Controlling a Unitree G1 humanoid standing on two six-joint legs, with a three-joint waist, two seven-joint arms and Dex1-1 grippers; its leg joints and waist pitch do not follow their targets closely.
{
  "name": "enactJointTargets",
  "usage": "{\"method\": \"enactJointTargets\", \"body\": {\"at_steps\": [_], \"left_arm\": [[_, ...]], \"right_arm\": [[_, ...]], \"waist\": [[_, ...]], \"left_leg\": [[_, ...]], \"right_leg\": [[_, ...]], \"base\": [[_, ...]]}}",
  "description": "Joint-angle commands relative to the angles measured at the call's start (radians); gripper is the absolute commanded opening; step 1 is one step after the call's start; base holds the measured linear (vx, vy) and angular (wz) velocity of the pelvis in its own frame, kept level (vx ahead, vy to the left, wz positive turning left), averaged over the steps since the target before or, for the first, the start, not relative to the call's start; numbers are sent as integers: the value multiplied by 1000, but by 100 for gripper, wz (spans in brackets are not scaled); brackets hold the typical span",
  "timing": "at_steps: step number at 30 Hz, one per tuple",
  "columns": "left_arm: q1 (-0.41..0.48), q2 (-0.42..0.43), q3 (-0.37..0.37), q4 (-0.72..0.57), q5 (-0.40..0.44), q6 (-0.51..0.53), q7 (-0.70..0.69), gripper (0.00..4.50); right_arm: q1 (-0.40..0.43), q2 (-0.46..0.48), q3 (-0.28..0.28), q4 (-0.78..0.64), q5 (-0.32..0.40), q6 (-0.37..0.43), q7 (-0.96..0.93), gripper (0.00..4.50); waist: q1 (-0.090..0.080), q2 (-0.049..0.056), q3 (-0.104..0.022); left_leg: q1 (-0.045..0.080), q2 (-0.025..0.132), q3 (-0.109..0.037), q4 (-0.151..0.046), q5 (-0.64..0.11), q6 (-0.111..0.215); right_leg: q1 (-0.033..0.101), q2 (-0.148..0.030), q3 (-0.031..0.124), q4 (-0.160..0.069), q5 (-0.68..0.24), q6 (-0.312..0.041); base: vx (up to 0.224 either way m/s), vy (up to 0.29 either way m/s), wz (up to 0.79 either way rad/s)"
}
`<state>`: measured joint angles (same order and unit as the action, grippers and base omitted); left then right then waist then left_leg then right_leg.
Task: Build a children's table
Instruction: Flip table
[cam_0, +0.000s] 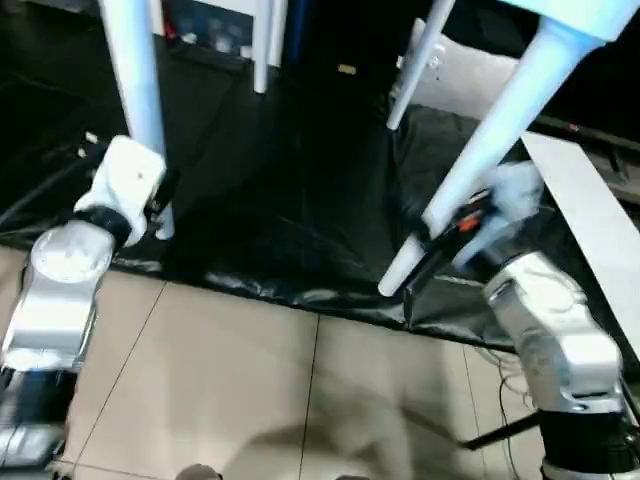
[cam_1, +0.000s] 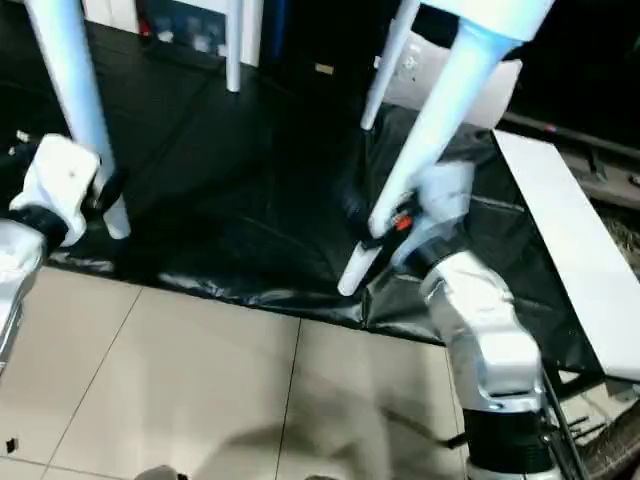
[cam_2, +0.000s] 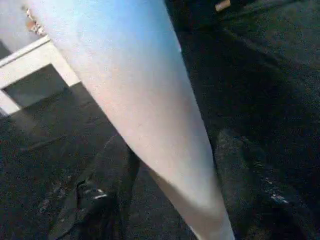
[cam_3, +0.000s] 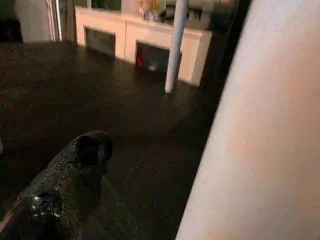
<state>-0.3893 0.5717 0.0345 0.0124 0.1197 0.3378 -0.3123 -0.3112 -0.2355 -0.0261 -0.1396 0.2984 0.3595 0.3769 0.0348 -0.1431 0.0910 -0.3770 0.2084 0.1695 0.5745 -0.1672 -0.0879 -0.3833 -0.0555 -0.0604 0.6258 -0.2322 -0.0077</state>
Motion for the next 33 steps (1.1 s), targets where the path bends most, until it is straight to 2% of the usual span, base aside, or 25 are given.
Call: {"method": "enactJointTargets", "body": {"at_steps": [1, 2, 4, 5, 8, 9, 10, 12, 13, 14, 15, 16, 17, 20, 21, 22, 23, 24, 25, 27, 29, 30, 31, 32, 33], "left_arm": [[30, -9, -53, -18, 11, 5, -13, 275], [44, -8, -48, -31, 10, 7, -13, 281], [70, -10, -34, -57, 5, 9, -8, 295], [87, -10, -24, -75, 0, 12, -8, 303], [123, -12, 1, -119, -13, 20, -12, 324], [149, -22, 33, -147, -41, 10, -17, 335], [158, -30, 49, -157, -58, 1, -18, 344], [188, -37, 78, -163, -88, -49, -27, 355], [194, -39, 84, -164, -95, -57, -27, 355], [206, -55, 111, -172, -116, -63, -16, 374], [206, -55, 111, -172, -116, -63, -16, 374], [226, -53, 121, -185, -126, -72, -22, 385], [241, -56, 132, -196, -135, -75, -24, 395], [276, -68, 158, -222, -157, -83, -27, 429], [309, -78, 179, -245, -178, -84, -35, 429], [339, -88, 196, -267, -204, -88, -44, 441], [356, -95, 201, -281, -223, -84, -52, 446], [372, -106, 207, -297, -244, -80, -58, 446], [374, -107, 207, -299, -247, -79, -58, 446], [414, -151, 214, -348, -325, -63, -69, 446], [453, -195, 206, -391, -386, -56, -72, 446], [463, -207, 203, -400, -398, -56, -71, 446], [476, -240, 202, -414, -432, -53, -64, 446], [497, -283, 197, -433, -476, -47, -59, 446], [509, -296, 185, -441, -487, -52, -65, 446]], "right_arm": [[7, -13, -11, 13, -22, -18, -7, 450], [7, -18, -15, 24, -36, -35, -10, 450], [9, -22, -25, 42, -46, -67, -10, 450], [7, -25, -31, 57, -50, -85, -9, 450], [-8, -31, -37, 103, -44, -118, 9, 450], [-46, -32, -34, 178, -43, -156, 34, 450], [-67, -30, -32, 216, -44, -173, 46, 450], [-152, -17, -23, 355, -65, -236, 60, 450], [-169, -14, -21, 383, -71, -250, 61, 450], [-213, -9, -14, 456, -93, -295, 53, 450], [-213, -9, -14, 456, -93, -295, 53, 450], [-256, 2, -20, 525, -93, -320, 47, 450], [-284, 5, -20, 574, -101, -345, 42, 450], [-337, 11, -23, 677, -110, -393, 40, 450], [-377, 18, -30, 754, -109, -427, 43, 450], [-407, 25, -35, 810, -107, -453, 49, 450], [-415, 29, -40, 824, -106, -466, 52, 450], [-413, 35, -44, 820, -98, -467, 58, 450], [-413, 36, -45, 819, -97, -467, 59, 450], [-364, 42, -49, 749, -75, -461, 73, 450], [-280, 46, -51, 637, -49, -447, 86, 450], [-254, 48, -53, 601, -38, -442, 90, 450], [-198, 51, -49, 524, -10, -430, 109, 450], [-118, 55, -41, 417, 35, -414, 137, 450], [-73, 55, -37, 358, 58, -401, 145, 450]], "waist": [[-10, 34, -45], [-8, 37, -44], [-11, 33, -45], [-10, 37, -45], [-11, 38, -48], [-10, 43, -49], [-15, 38, -47], [-16, 46, -42], [-23, 43, -39], [-23, 49, -41], [-26, 49, -40], [-26, 53, -38], [-30, 53, -37], [-38, 53, -37], [-35, 51, -37], [-42, 52, -40], [-41, 54, -39], [-42, 49, -42], [-40, 51, -41], [-34, 52, -44], [-23, 54, -46], [-24, 52, -45], [-23, 51, -46], [-17, 63, -44], [-14, 60, -44]], "left_leg": [[28, 30, -2, -69, -165, -51], [26, 30, -2, -69, -162, -51], [21, 29, -2, -68, -149, -45], [21, 27, 1, -64, -121, -31], [16, 25, 3, -58, -54, -10], [17, 22, 5, -55, -29, 0], [12, 21, 5, -57, -40, 7], [11, 20, 7, -58, -83, 6], [7, 20, 7, -60, -120, 3], [13, 22, 8, -58, -144, -3], [12, 23, 8, -58, -152, -5], [14, 24, 8, -59, -167, -8], [12, 24, 7, -60, -186, -8], [9, 24, 7, -58, -190, -8], [10, 23, 9, -58, -191, -6], [8, 25, 7, -56, -192, -4], [11, 24, 11, -55, -196, 0], [12, 25, 12, -52, -191, 6], [10, 26, 12, -53, -182, 9], [12, 27, 14, -52, -150, 22], [14, 30, 16, -51, -117, 29], [16, 29, 17, -52, -122, 34], [15, 28, 17, -52, -123, 39], [18, 31, 17, -54, -152, 33], [18, 32, 16, -56, -160, 30]], "right_leg": [[23, -62, 60, -67, -3, -120], [24, -63, 60, -66, -14, -122], [28, -64, 61, -64, -14, -124], [28, -63, 64, -63, 6, -129], [31, -57, 64, -52, 110, -143], [30, -53, 64, -48, 162, -147], [32, -55, 62, -48, 158, -161], [28, -54, 62, -54, 93, -170], [25, -55, 62, -58, 32, -173], [21, -57, 64, -61, -14, -174], [20, -57, 65, -62, -27, -175], [17, -57, 66, -64, -47, -171], [16, -56, 65, -67, -70, -168], [14, -56, 66, -64, -75, -175], [14, -54, 66, -67, -79, -171], [14, -58, 67, -60, -71, -184], [11, -55, 68, -66, -75, -185], [11, -54, 69, -64, -62, -187], [12, -55, 70, -61, -49, -188], [15, -51, 70, -57, 7, -190], [18, -49, 73, -53, 84, -183], [15, -47, 72, -54, 86, -184], [17, -46, 71, -55, 84, -181], [16, -47, 73, -59, 62, -170], [18, -47, 73, -61, 55, -163]], "base": [[0, 0, 0], [0, 0, 0], [0, 0, 0], [0, 0, 0], [0, 0, 0], [0, 0, 0], [0, 0, 0], [0, 0, 0], [0, 0, 0], [0, 0, 0], [0, 0, 0], [0, 0, 0], [0, 0, 0], [0, 0, 0], [0, 0, 0], [0, 0, 0], [0, 0, 0], [0, 0, 0], [0, 0, 0], [0, 0, 0], [0, 0, 0], [0, 0, 0], [0, 0, 0], [0, 0, 0], [0, 0, 0]]}}
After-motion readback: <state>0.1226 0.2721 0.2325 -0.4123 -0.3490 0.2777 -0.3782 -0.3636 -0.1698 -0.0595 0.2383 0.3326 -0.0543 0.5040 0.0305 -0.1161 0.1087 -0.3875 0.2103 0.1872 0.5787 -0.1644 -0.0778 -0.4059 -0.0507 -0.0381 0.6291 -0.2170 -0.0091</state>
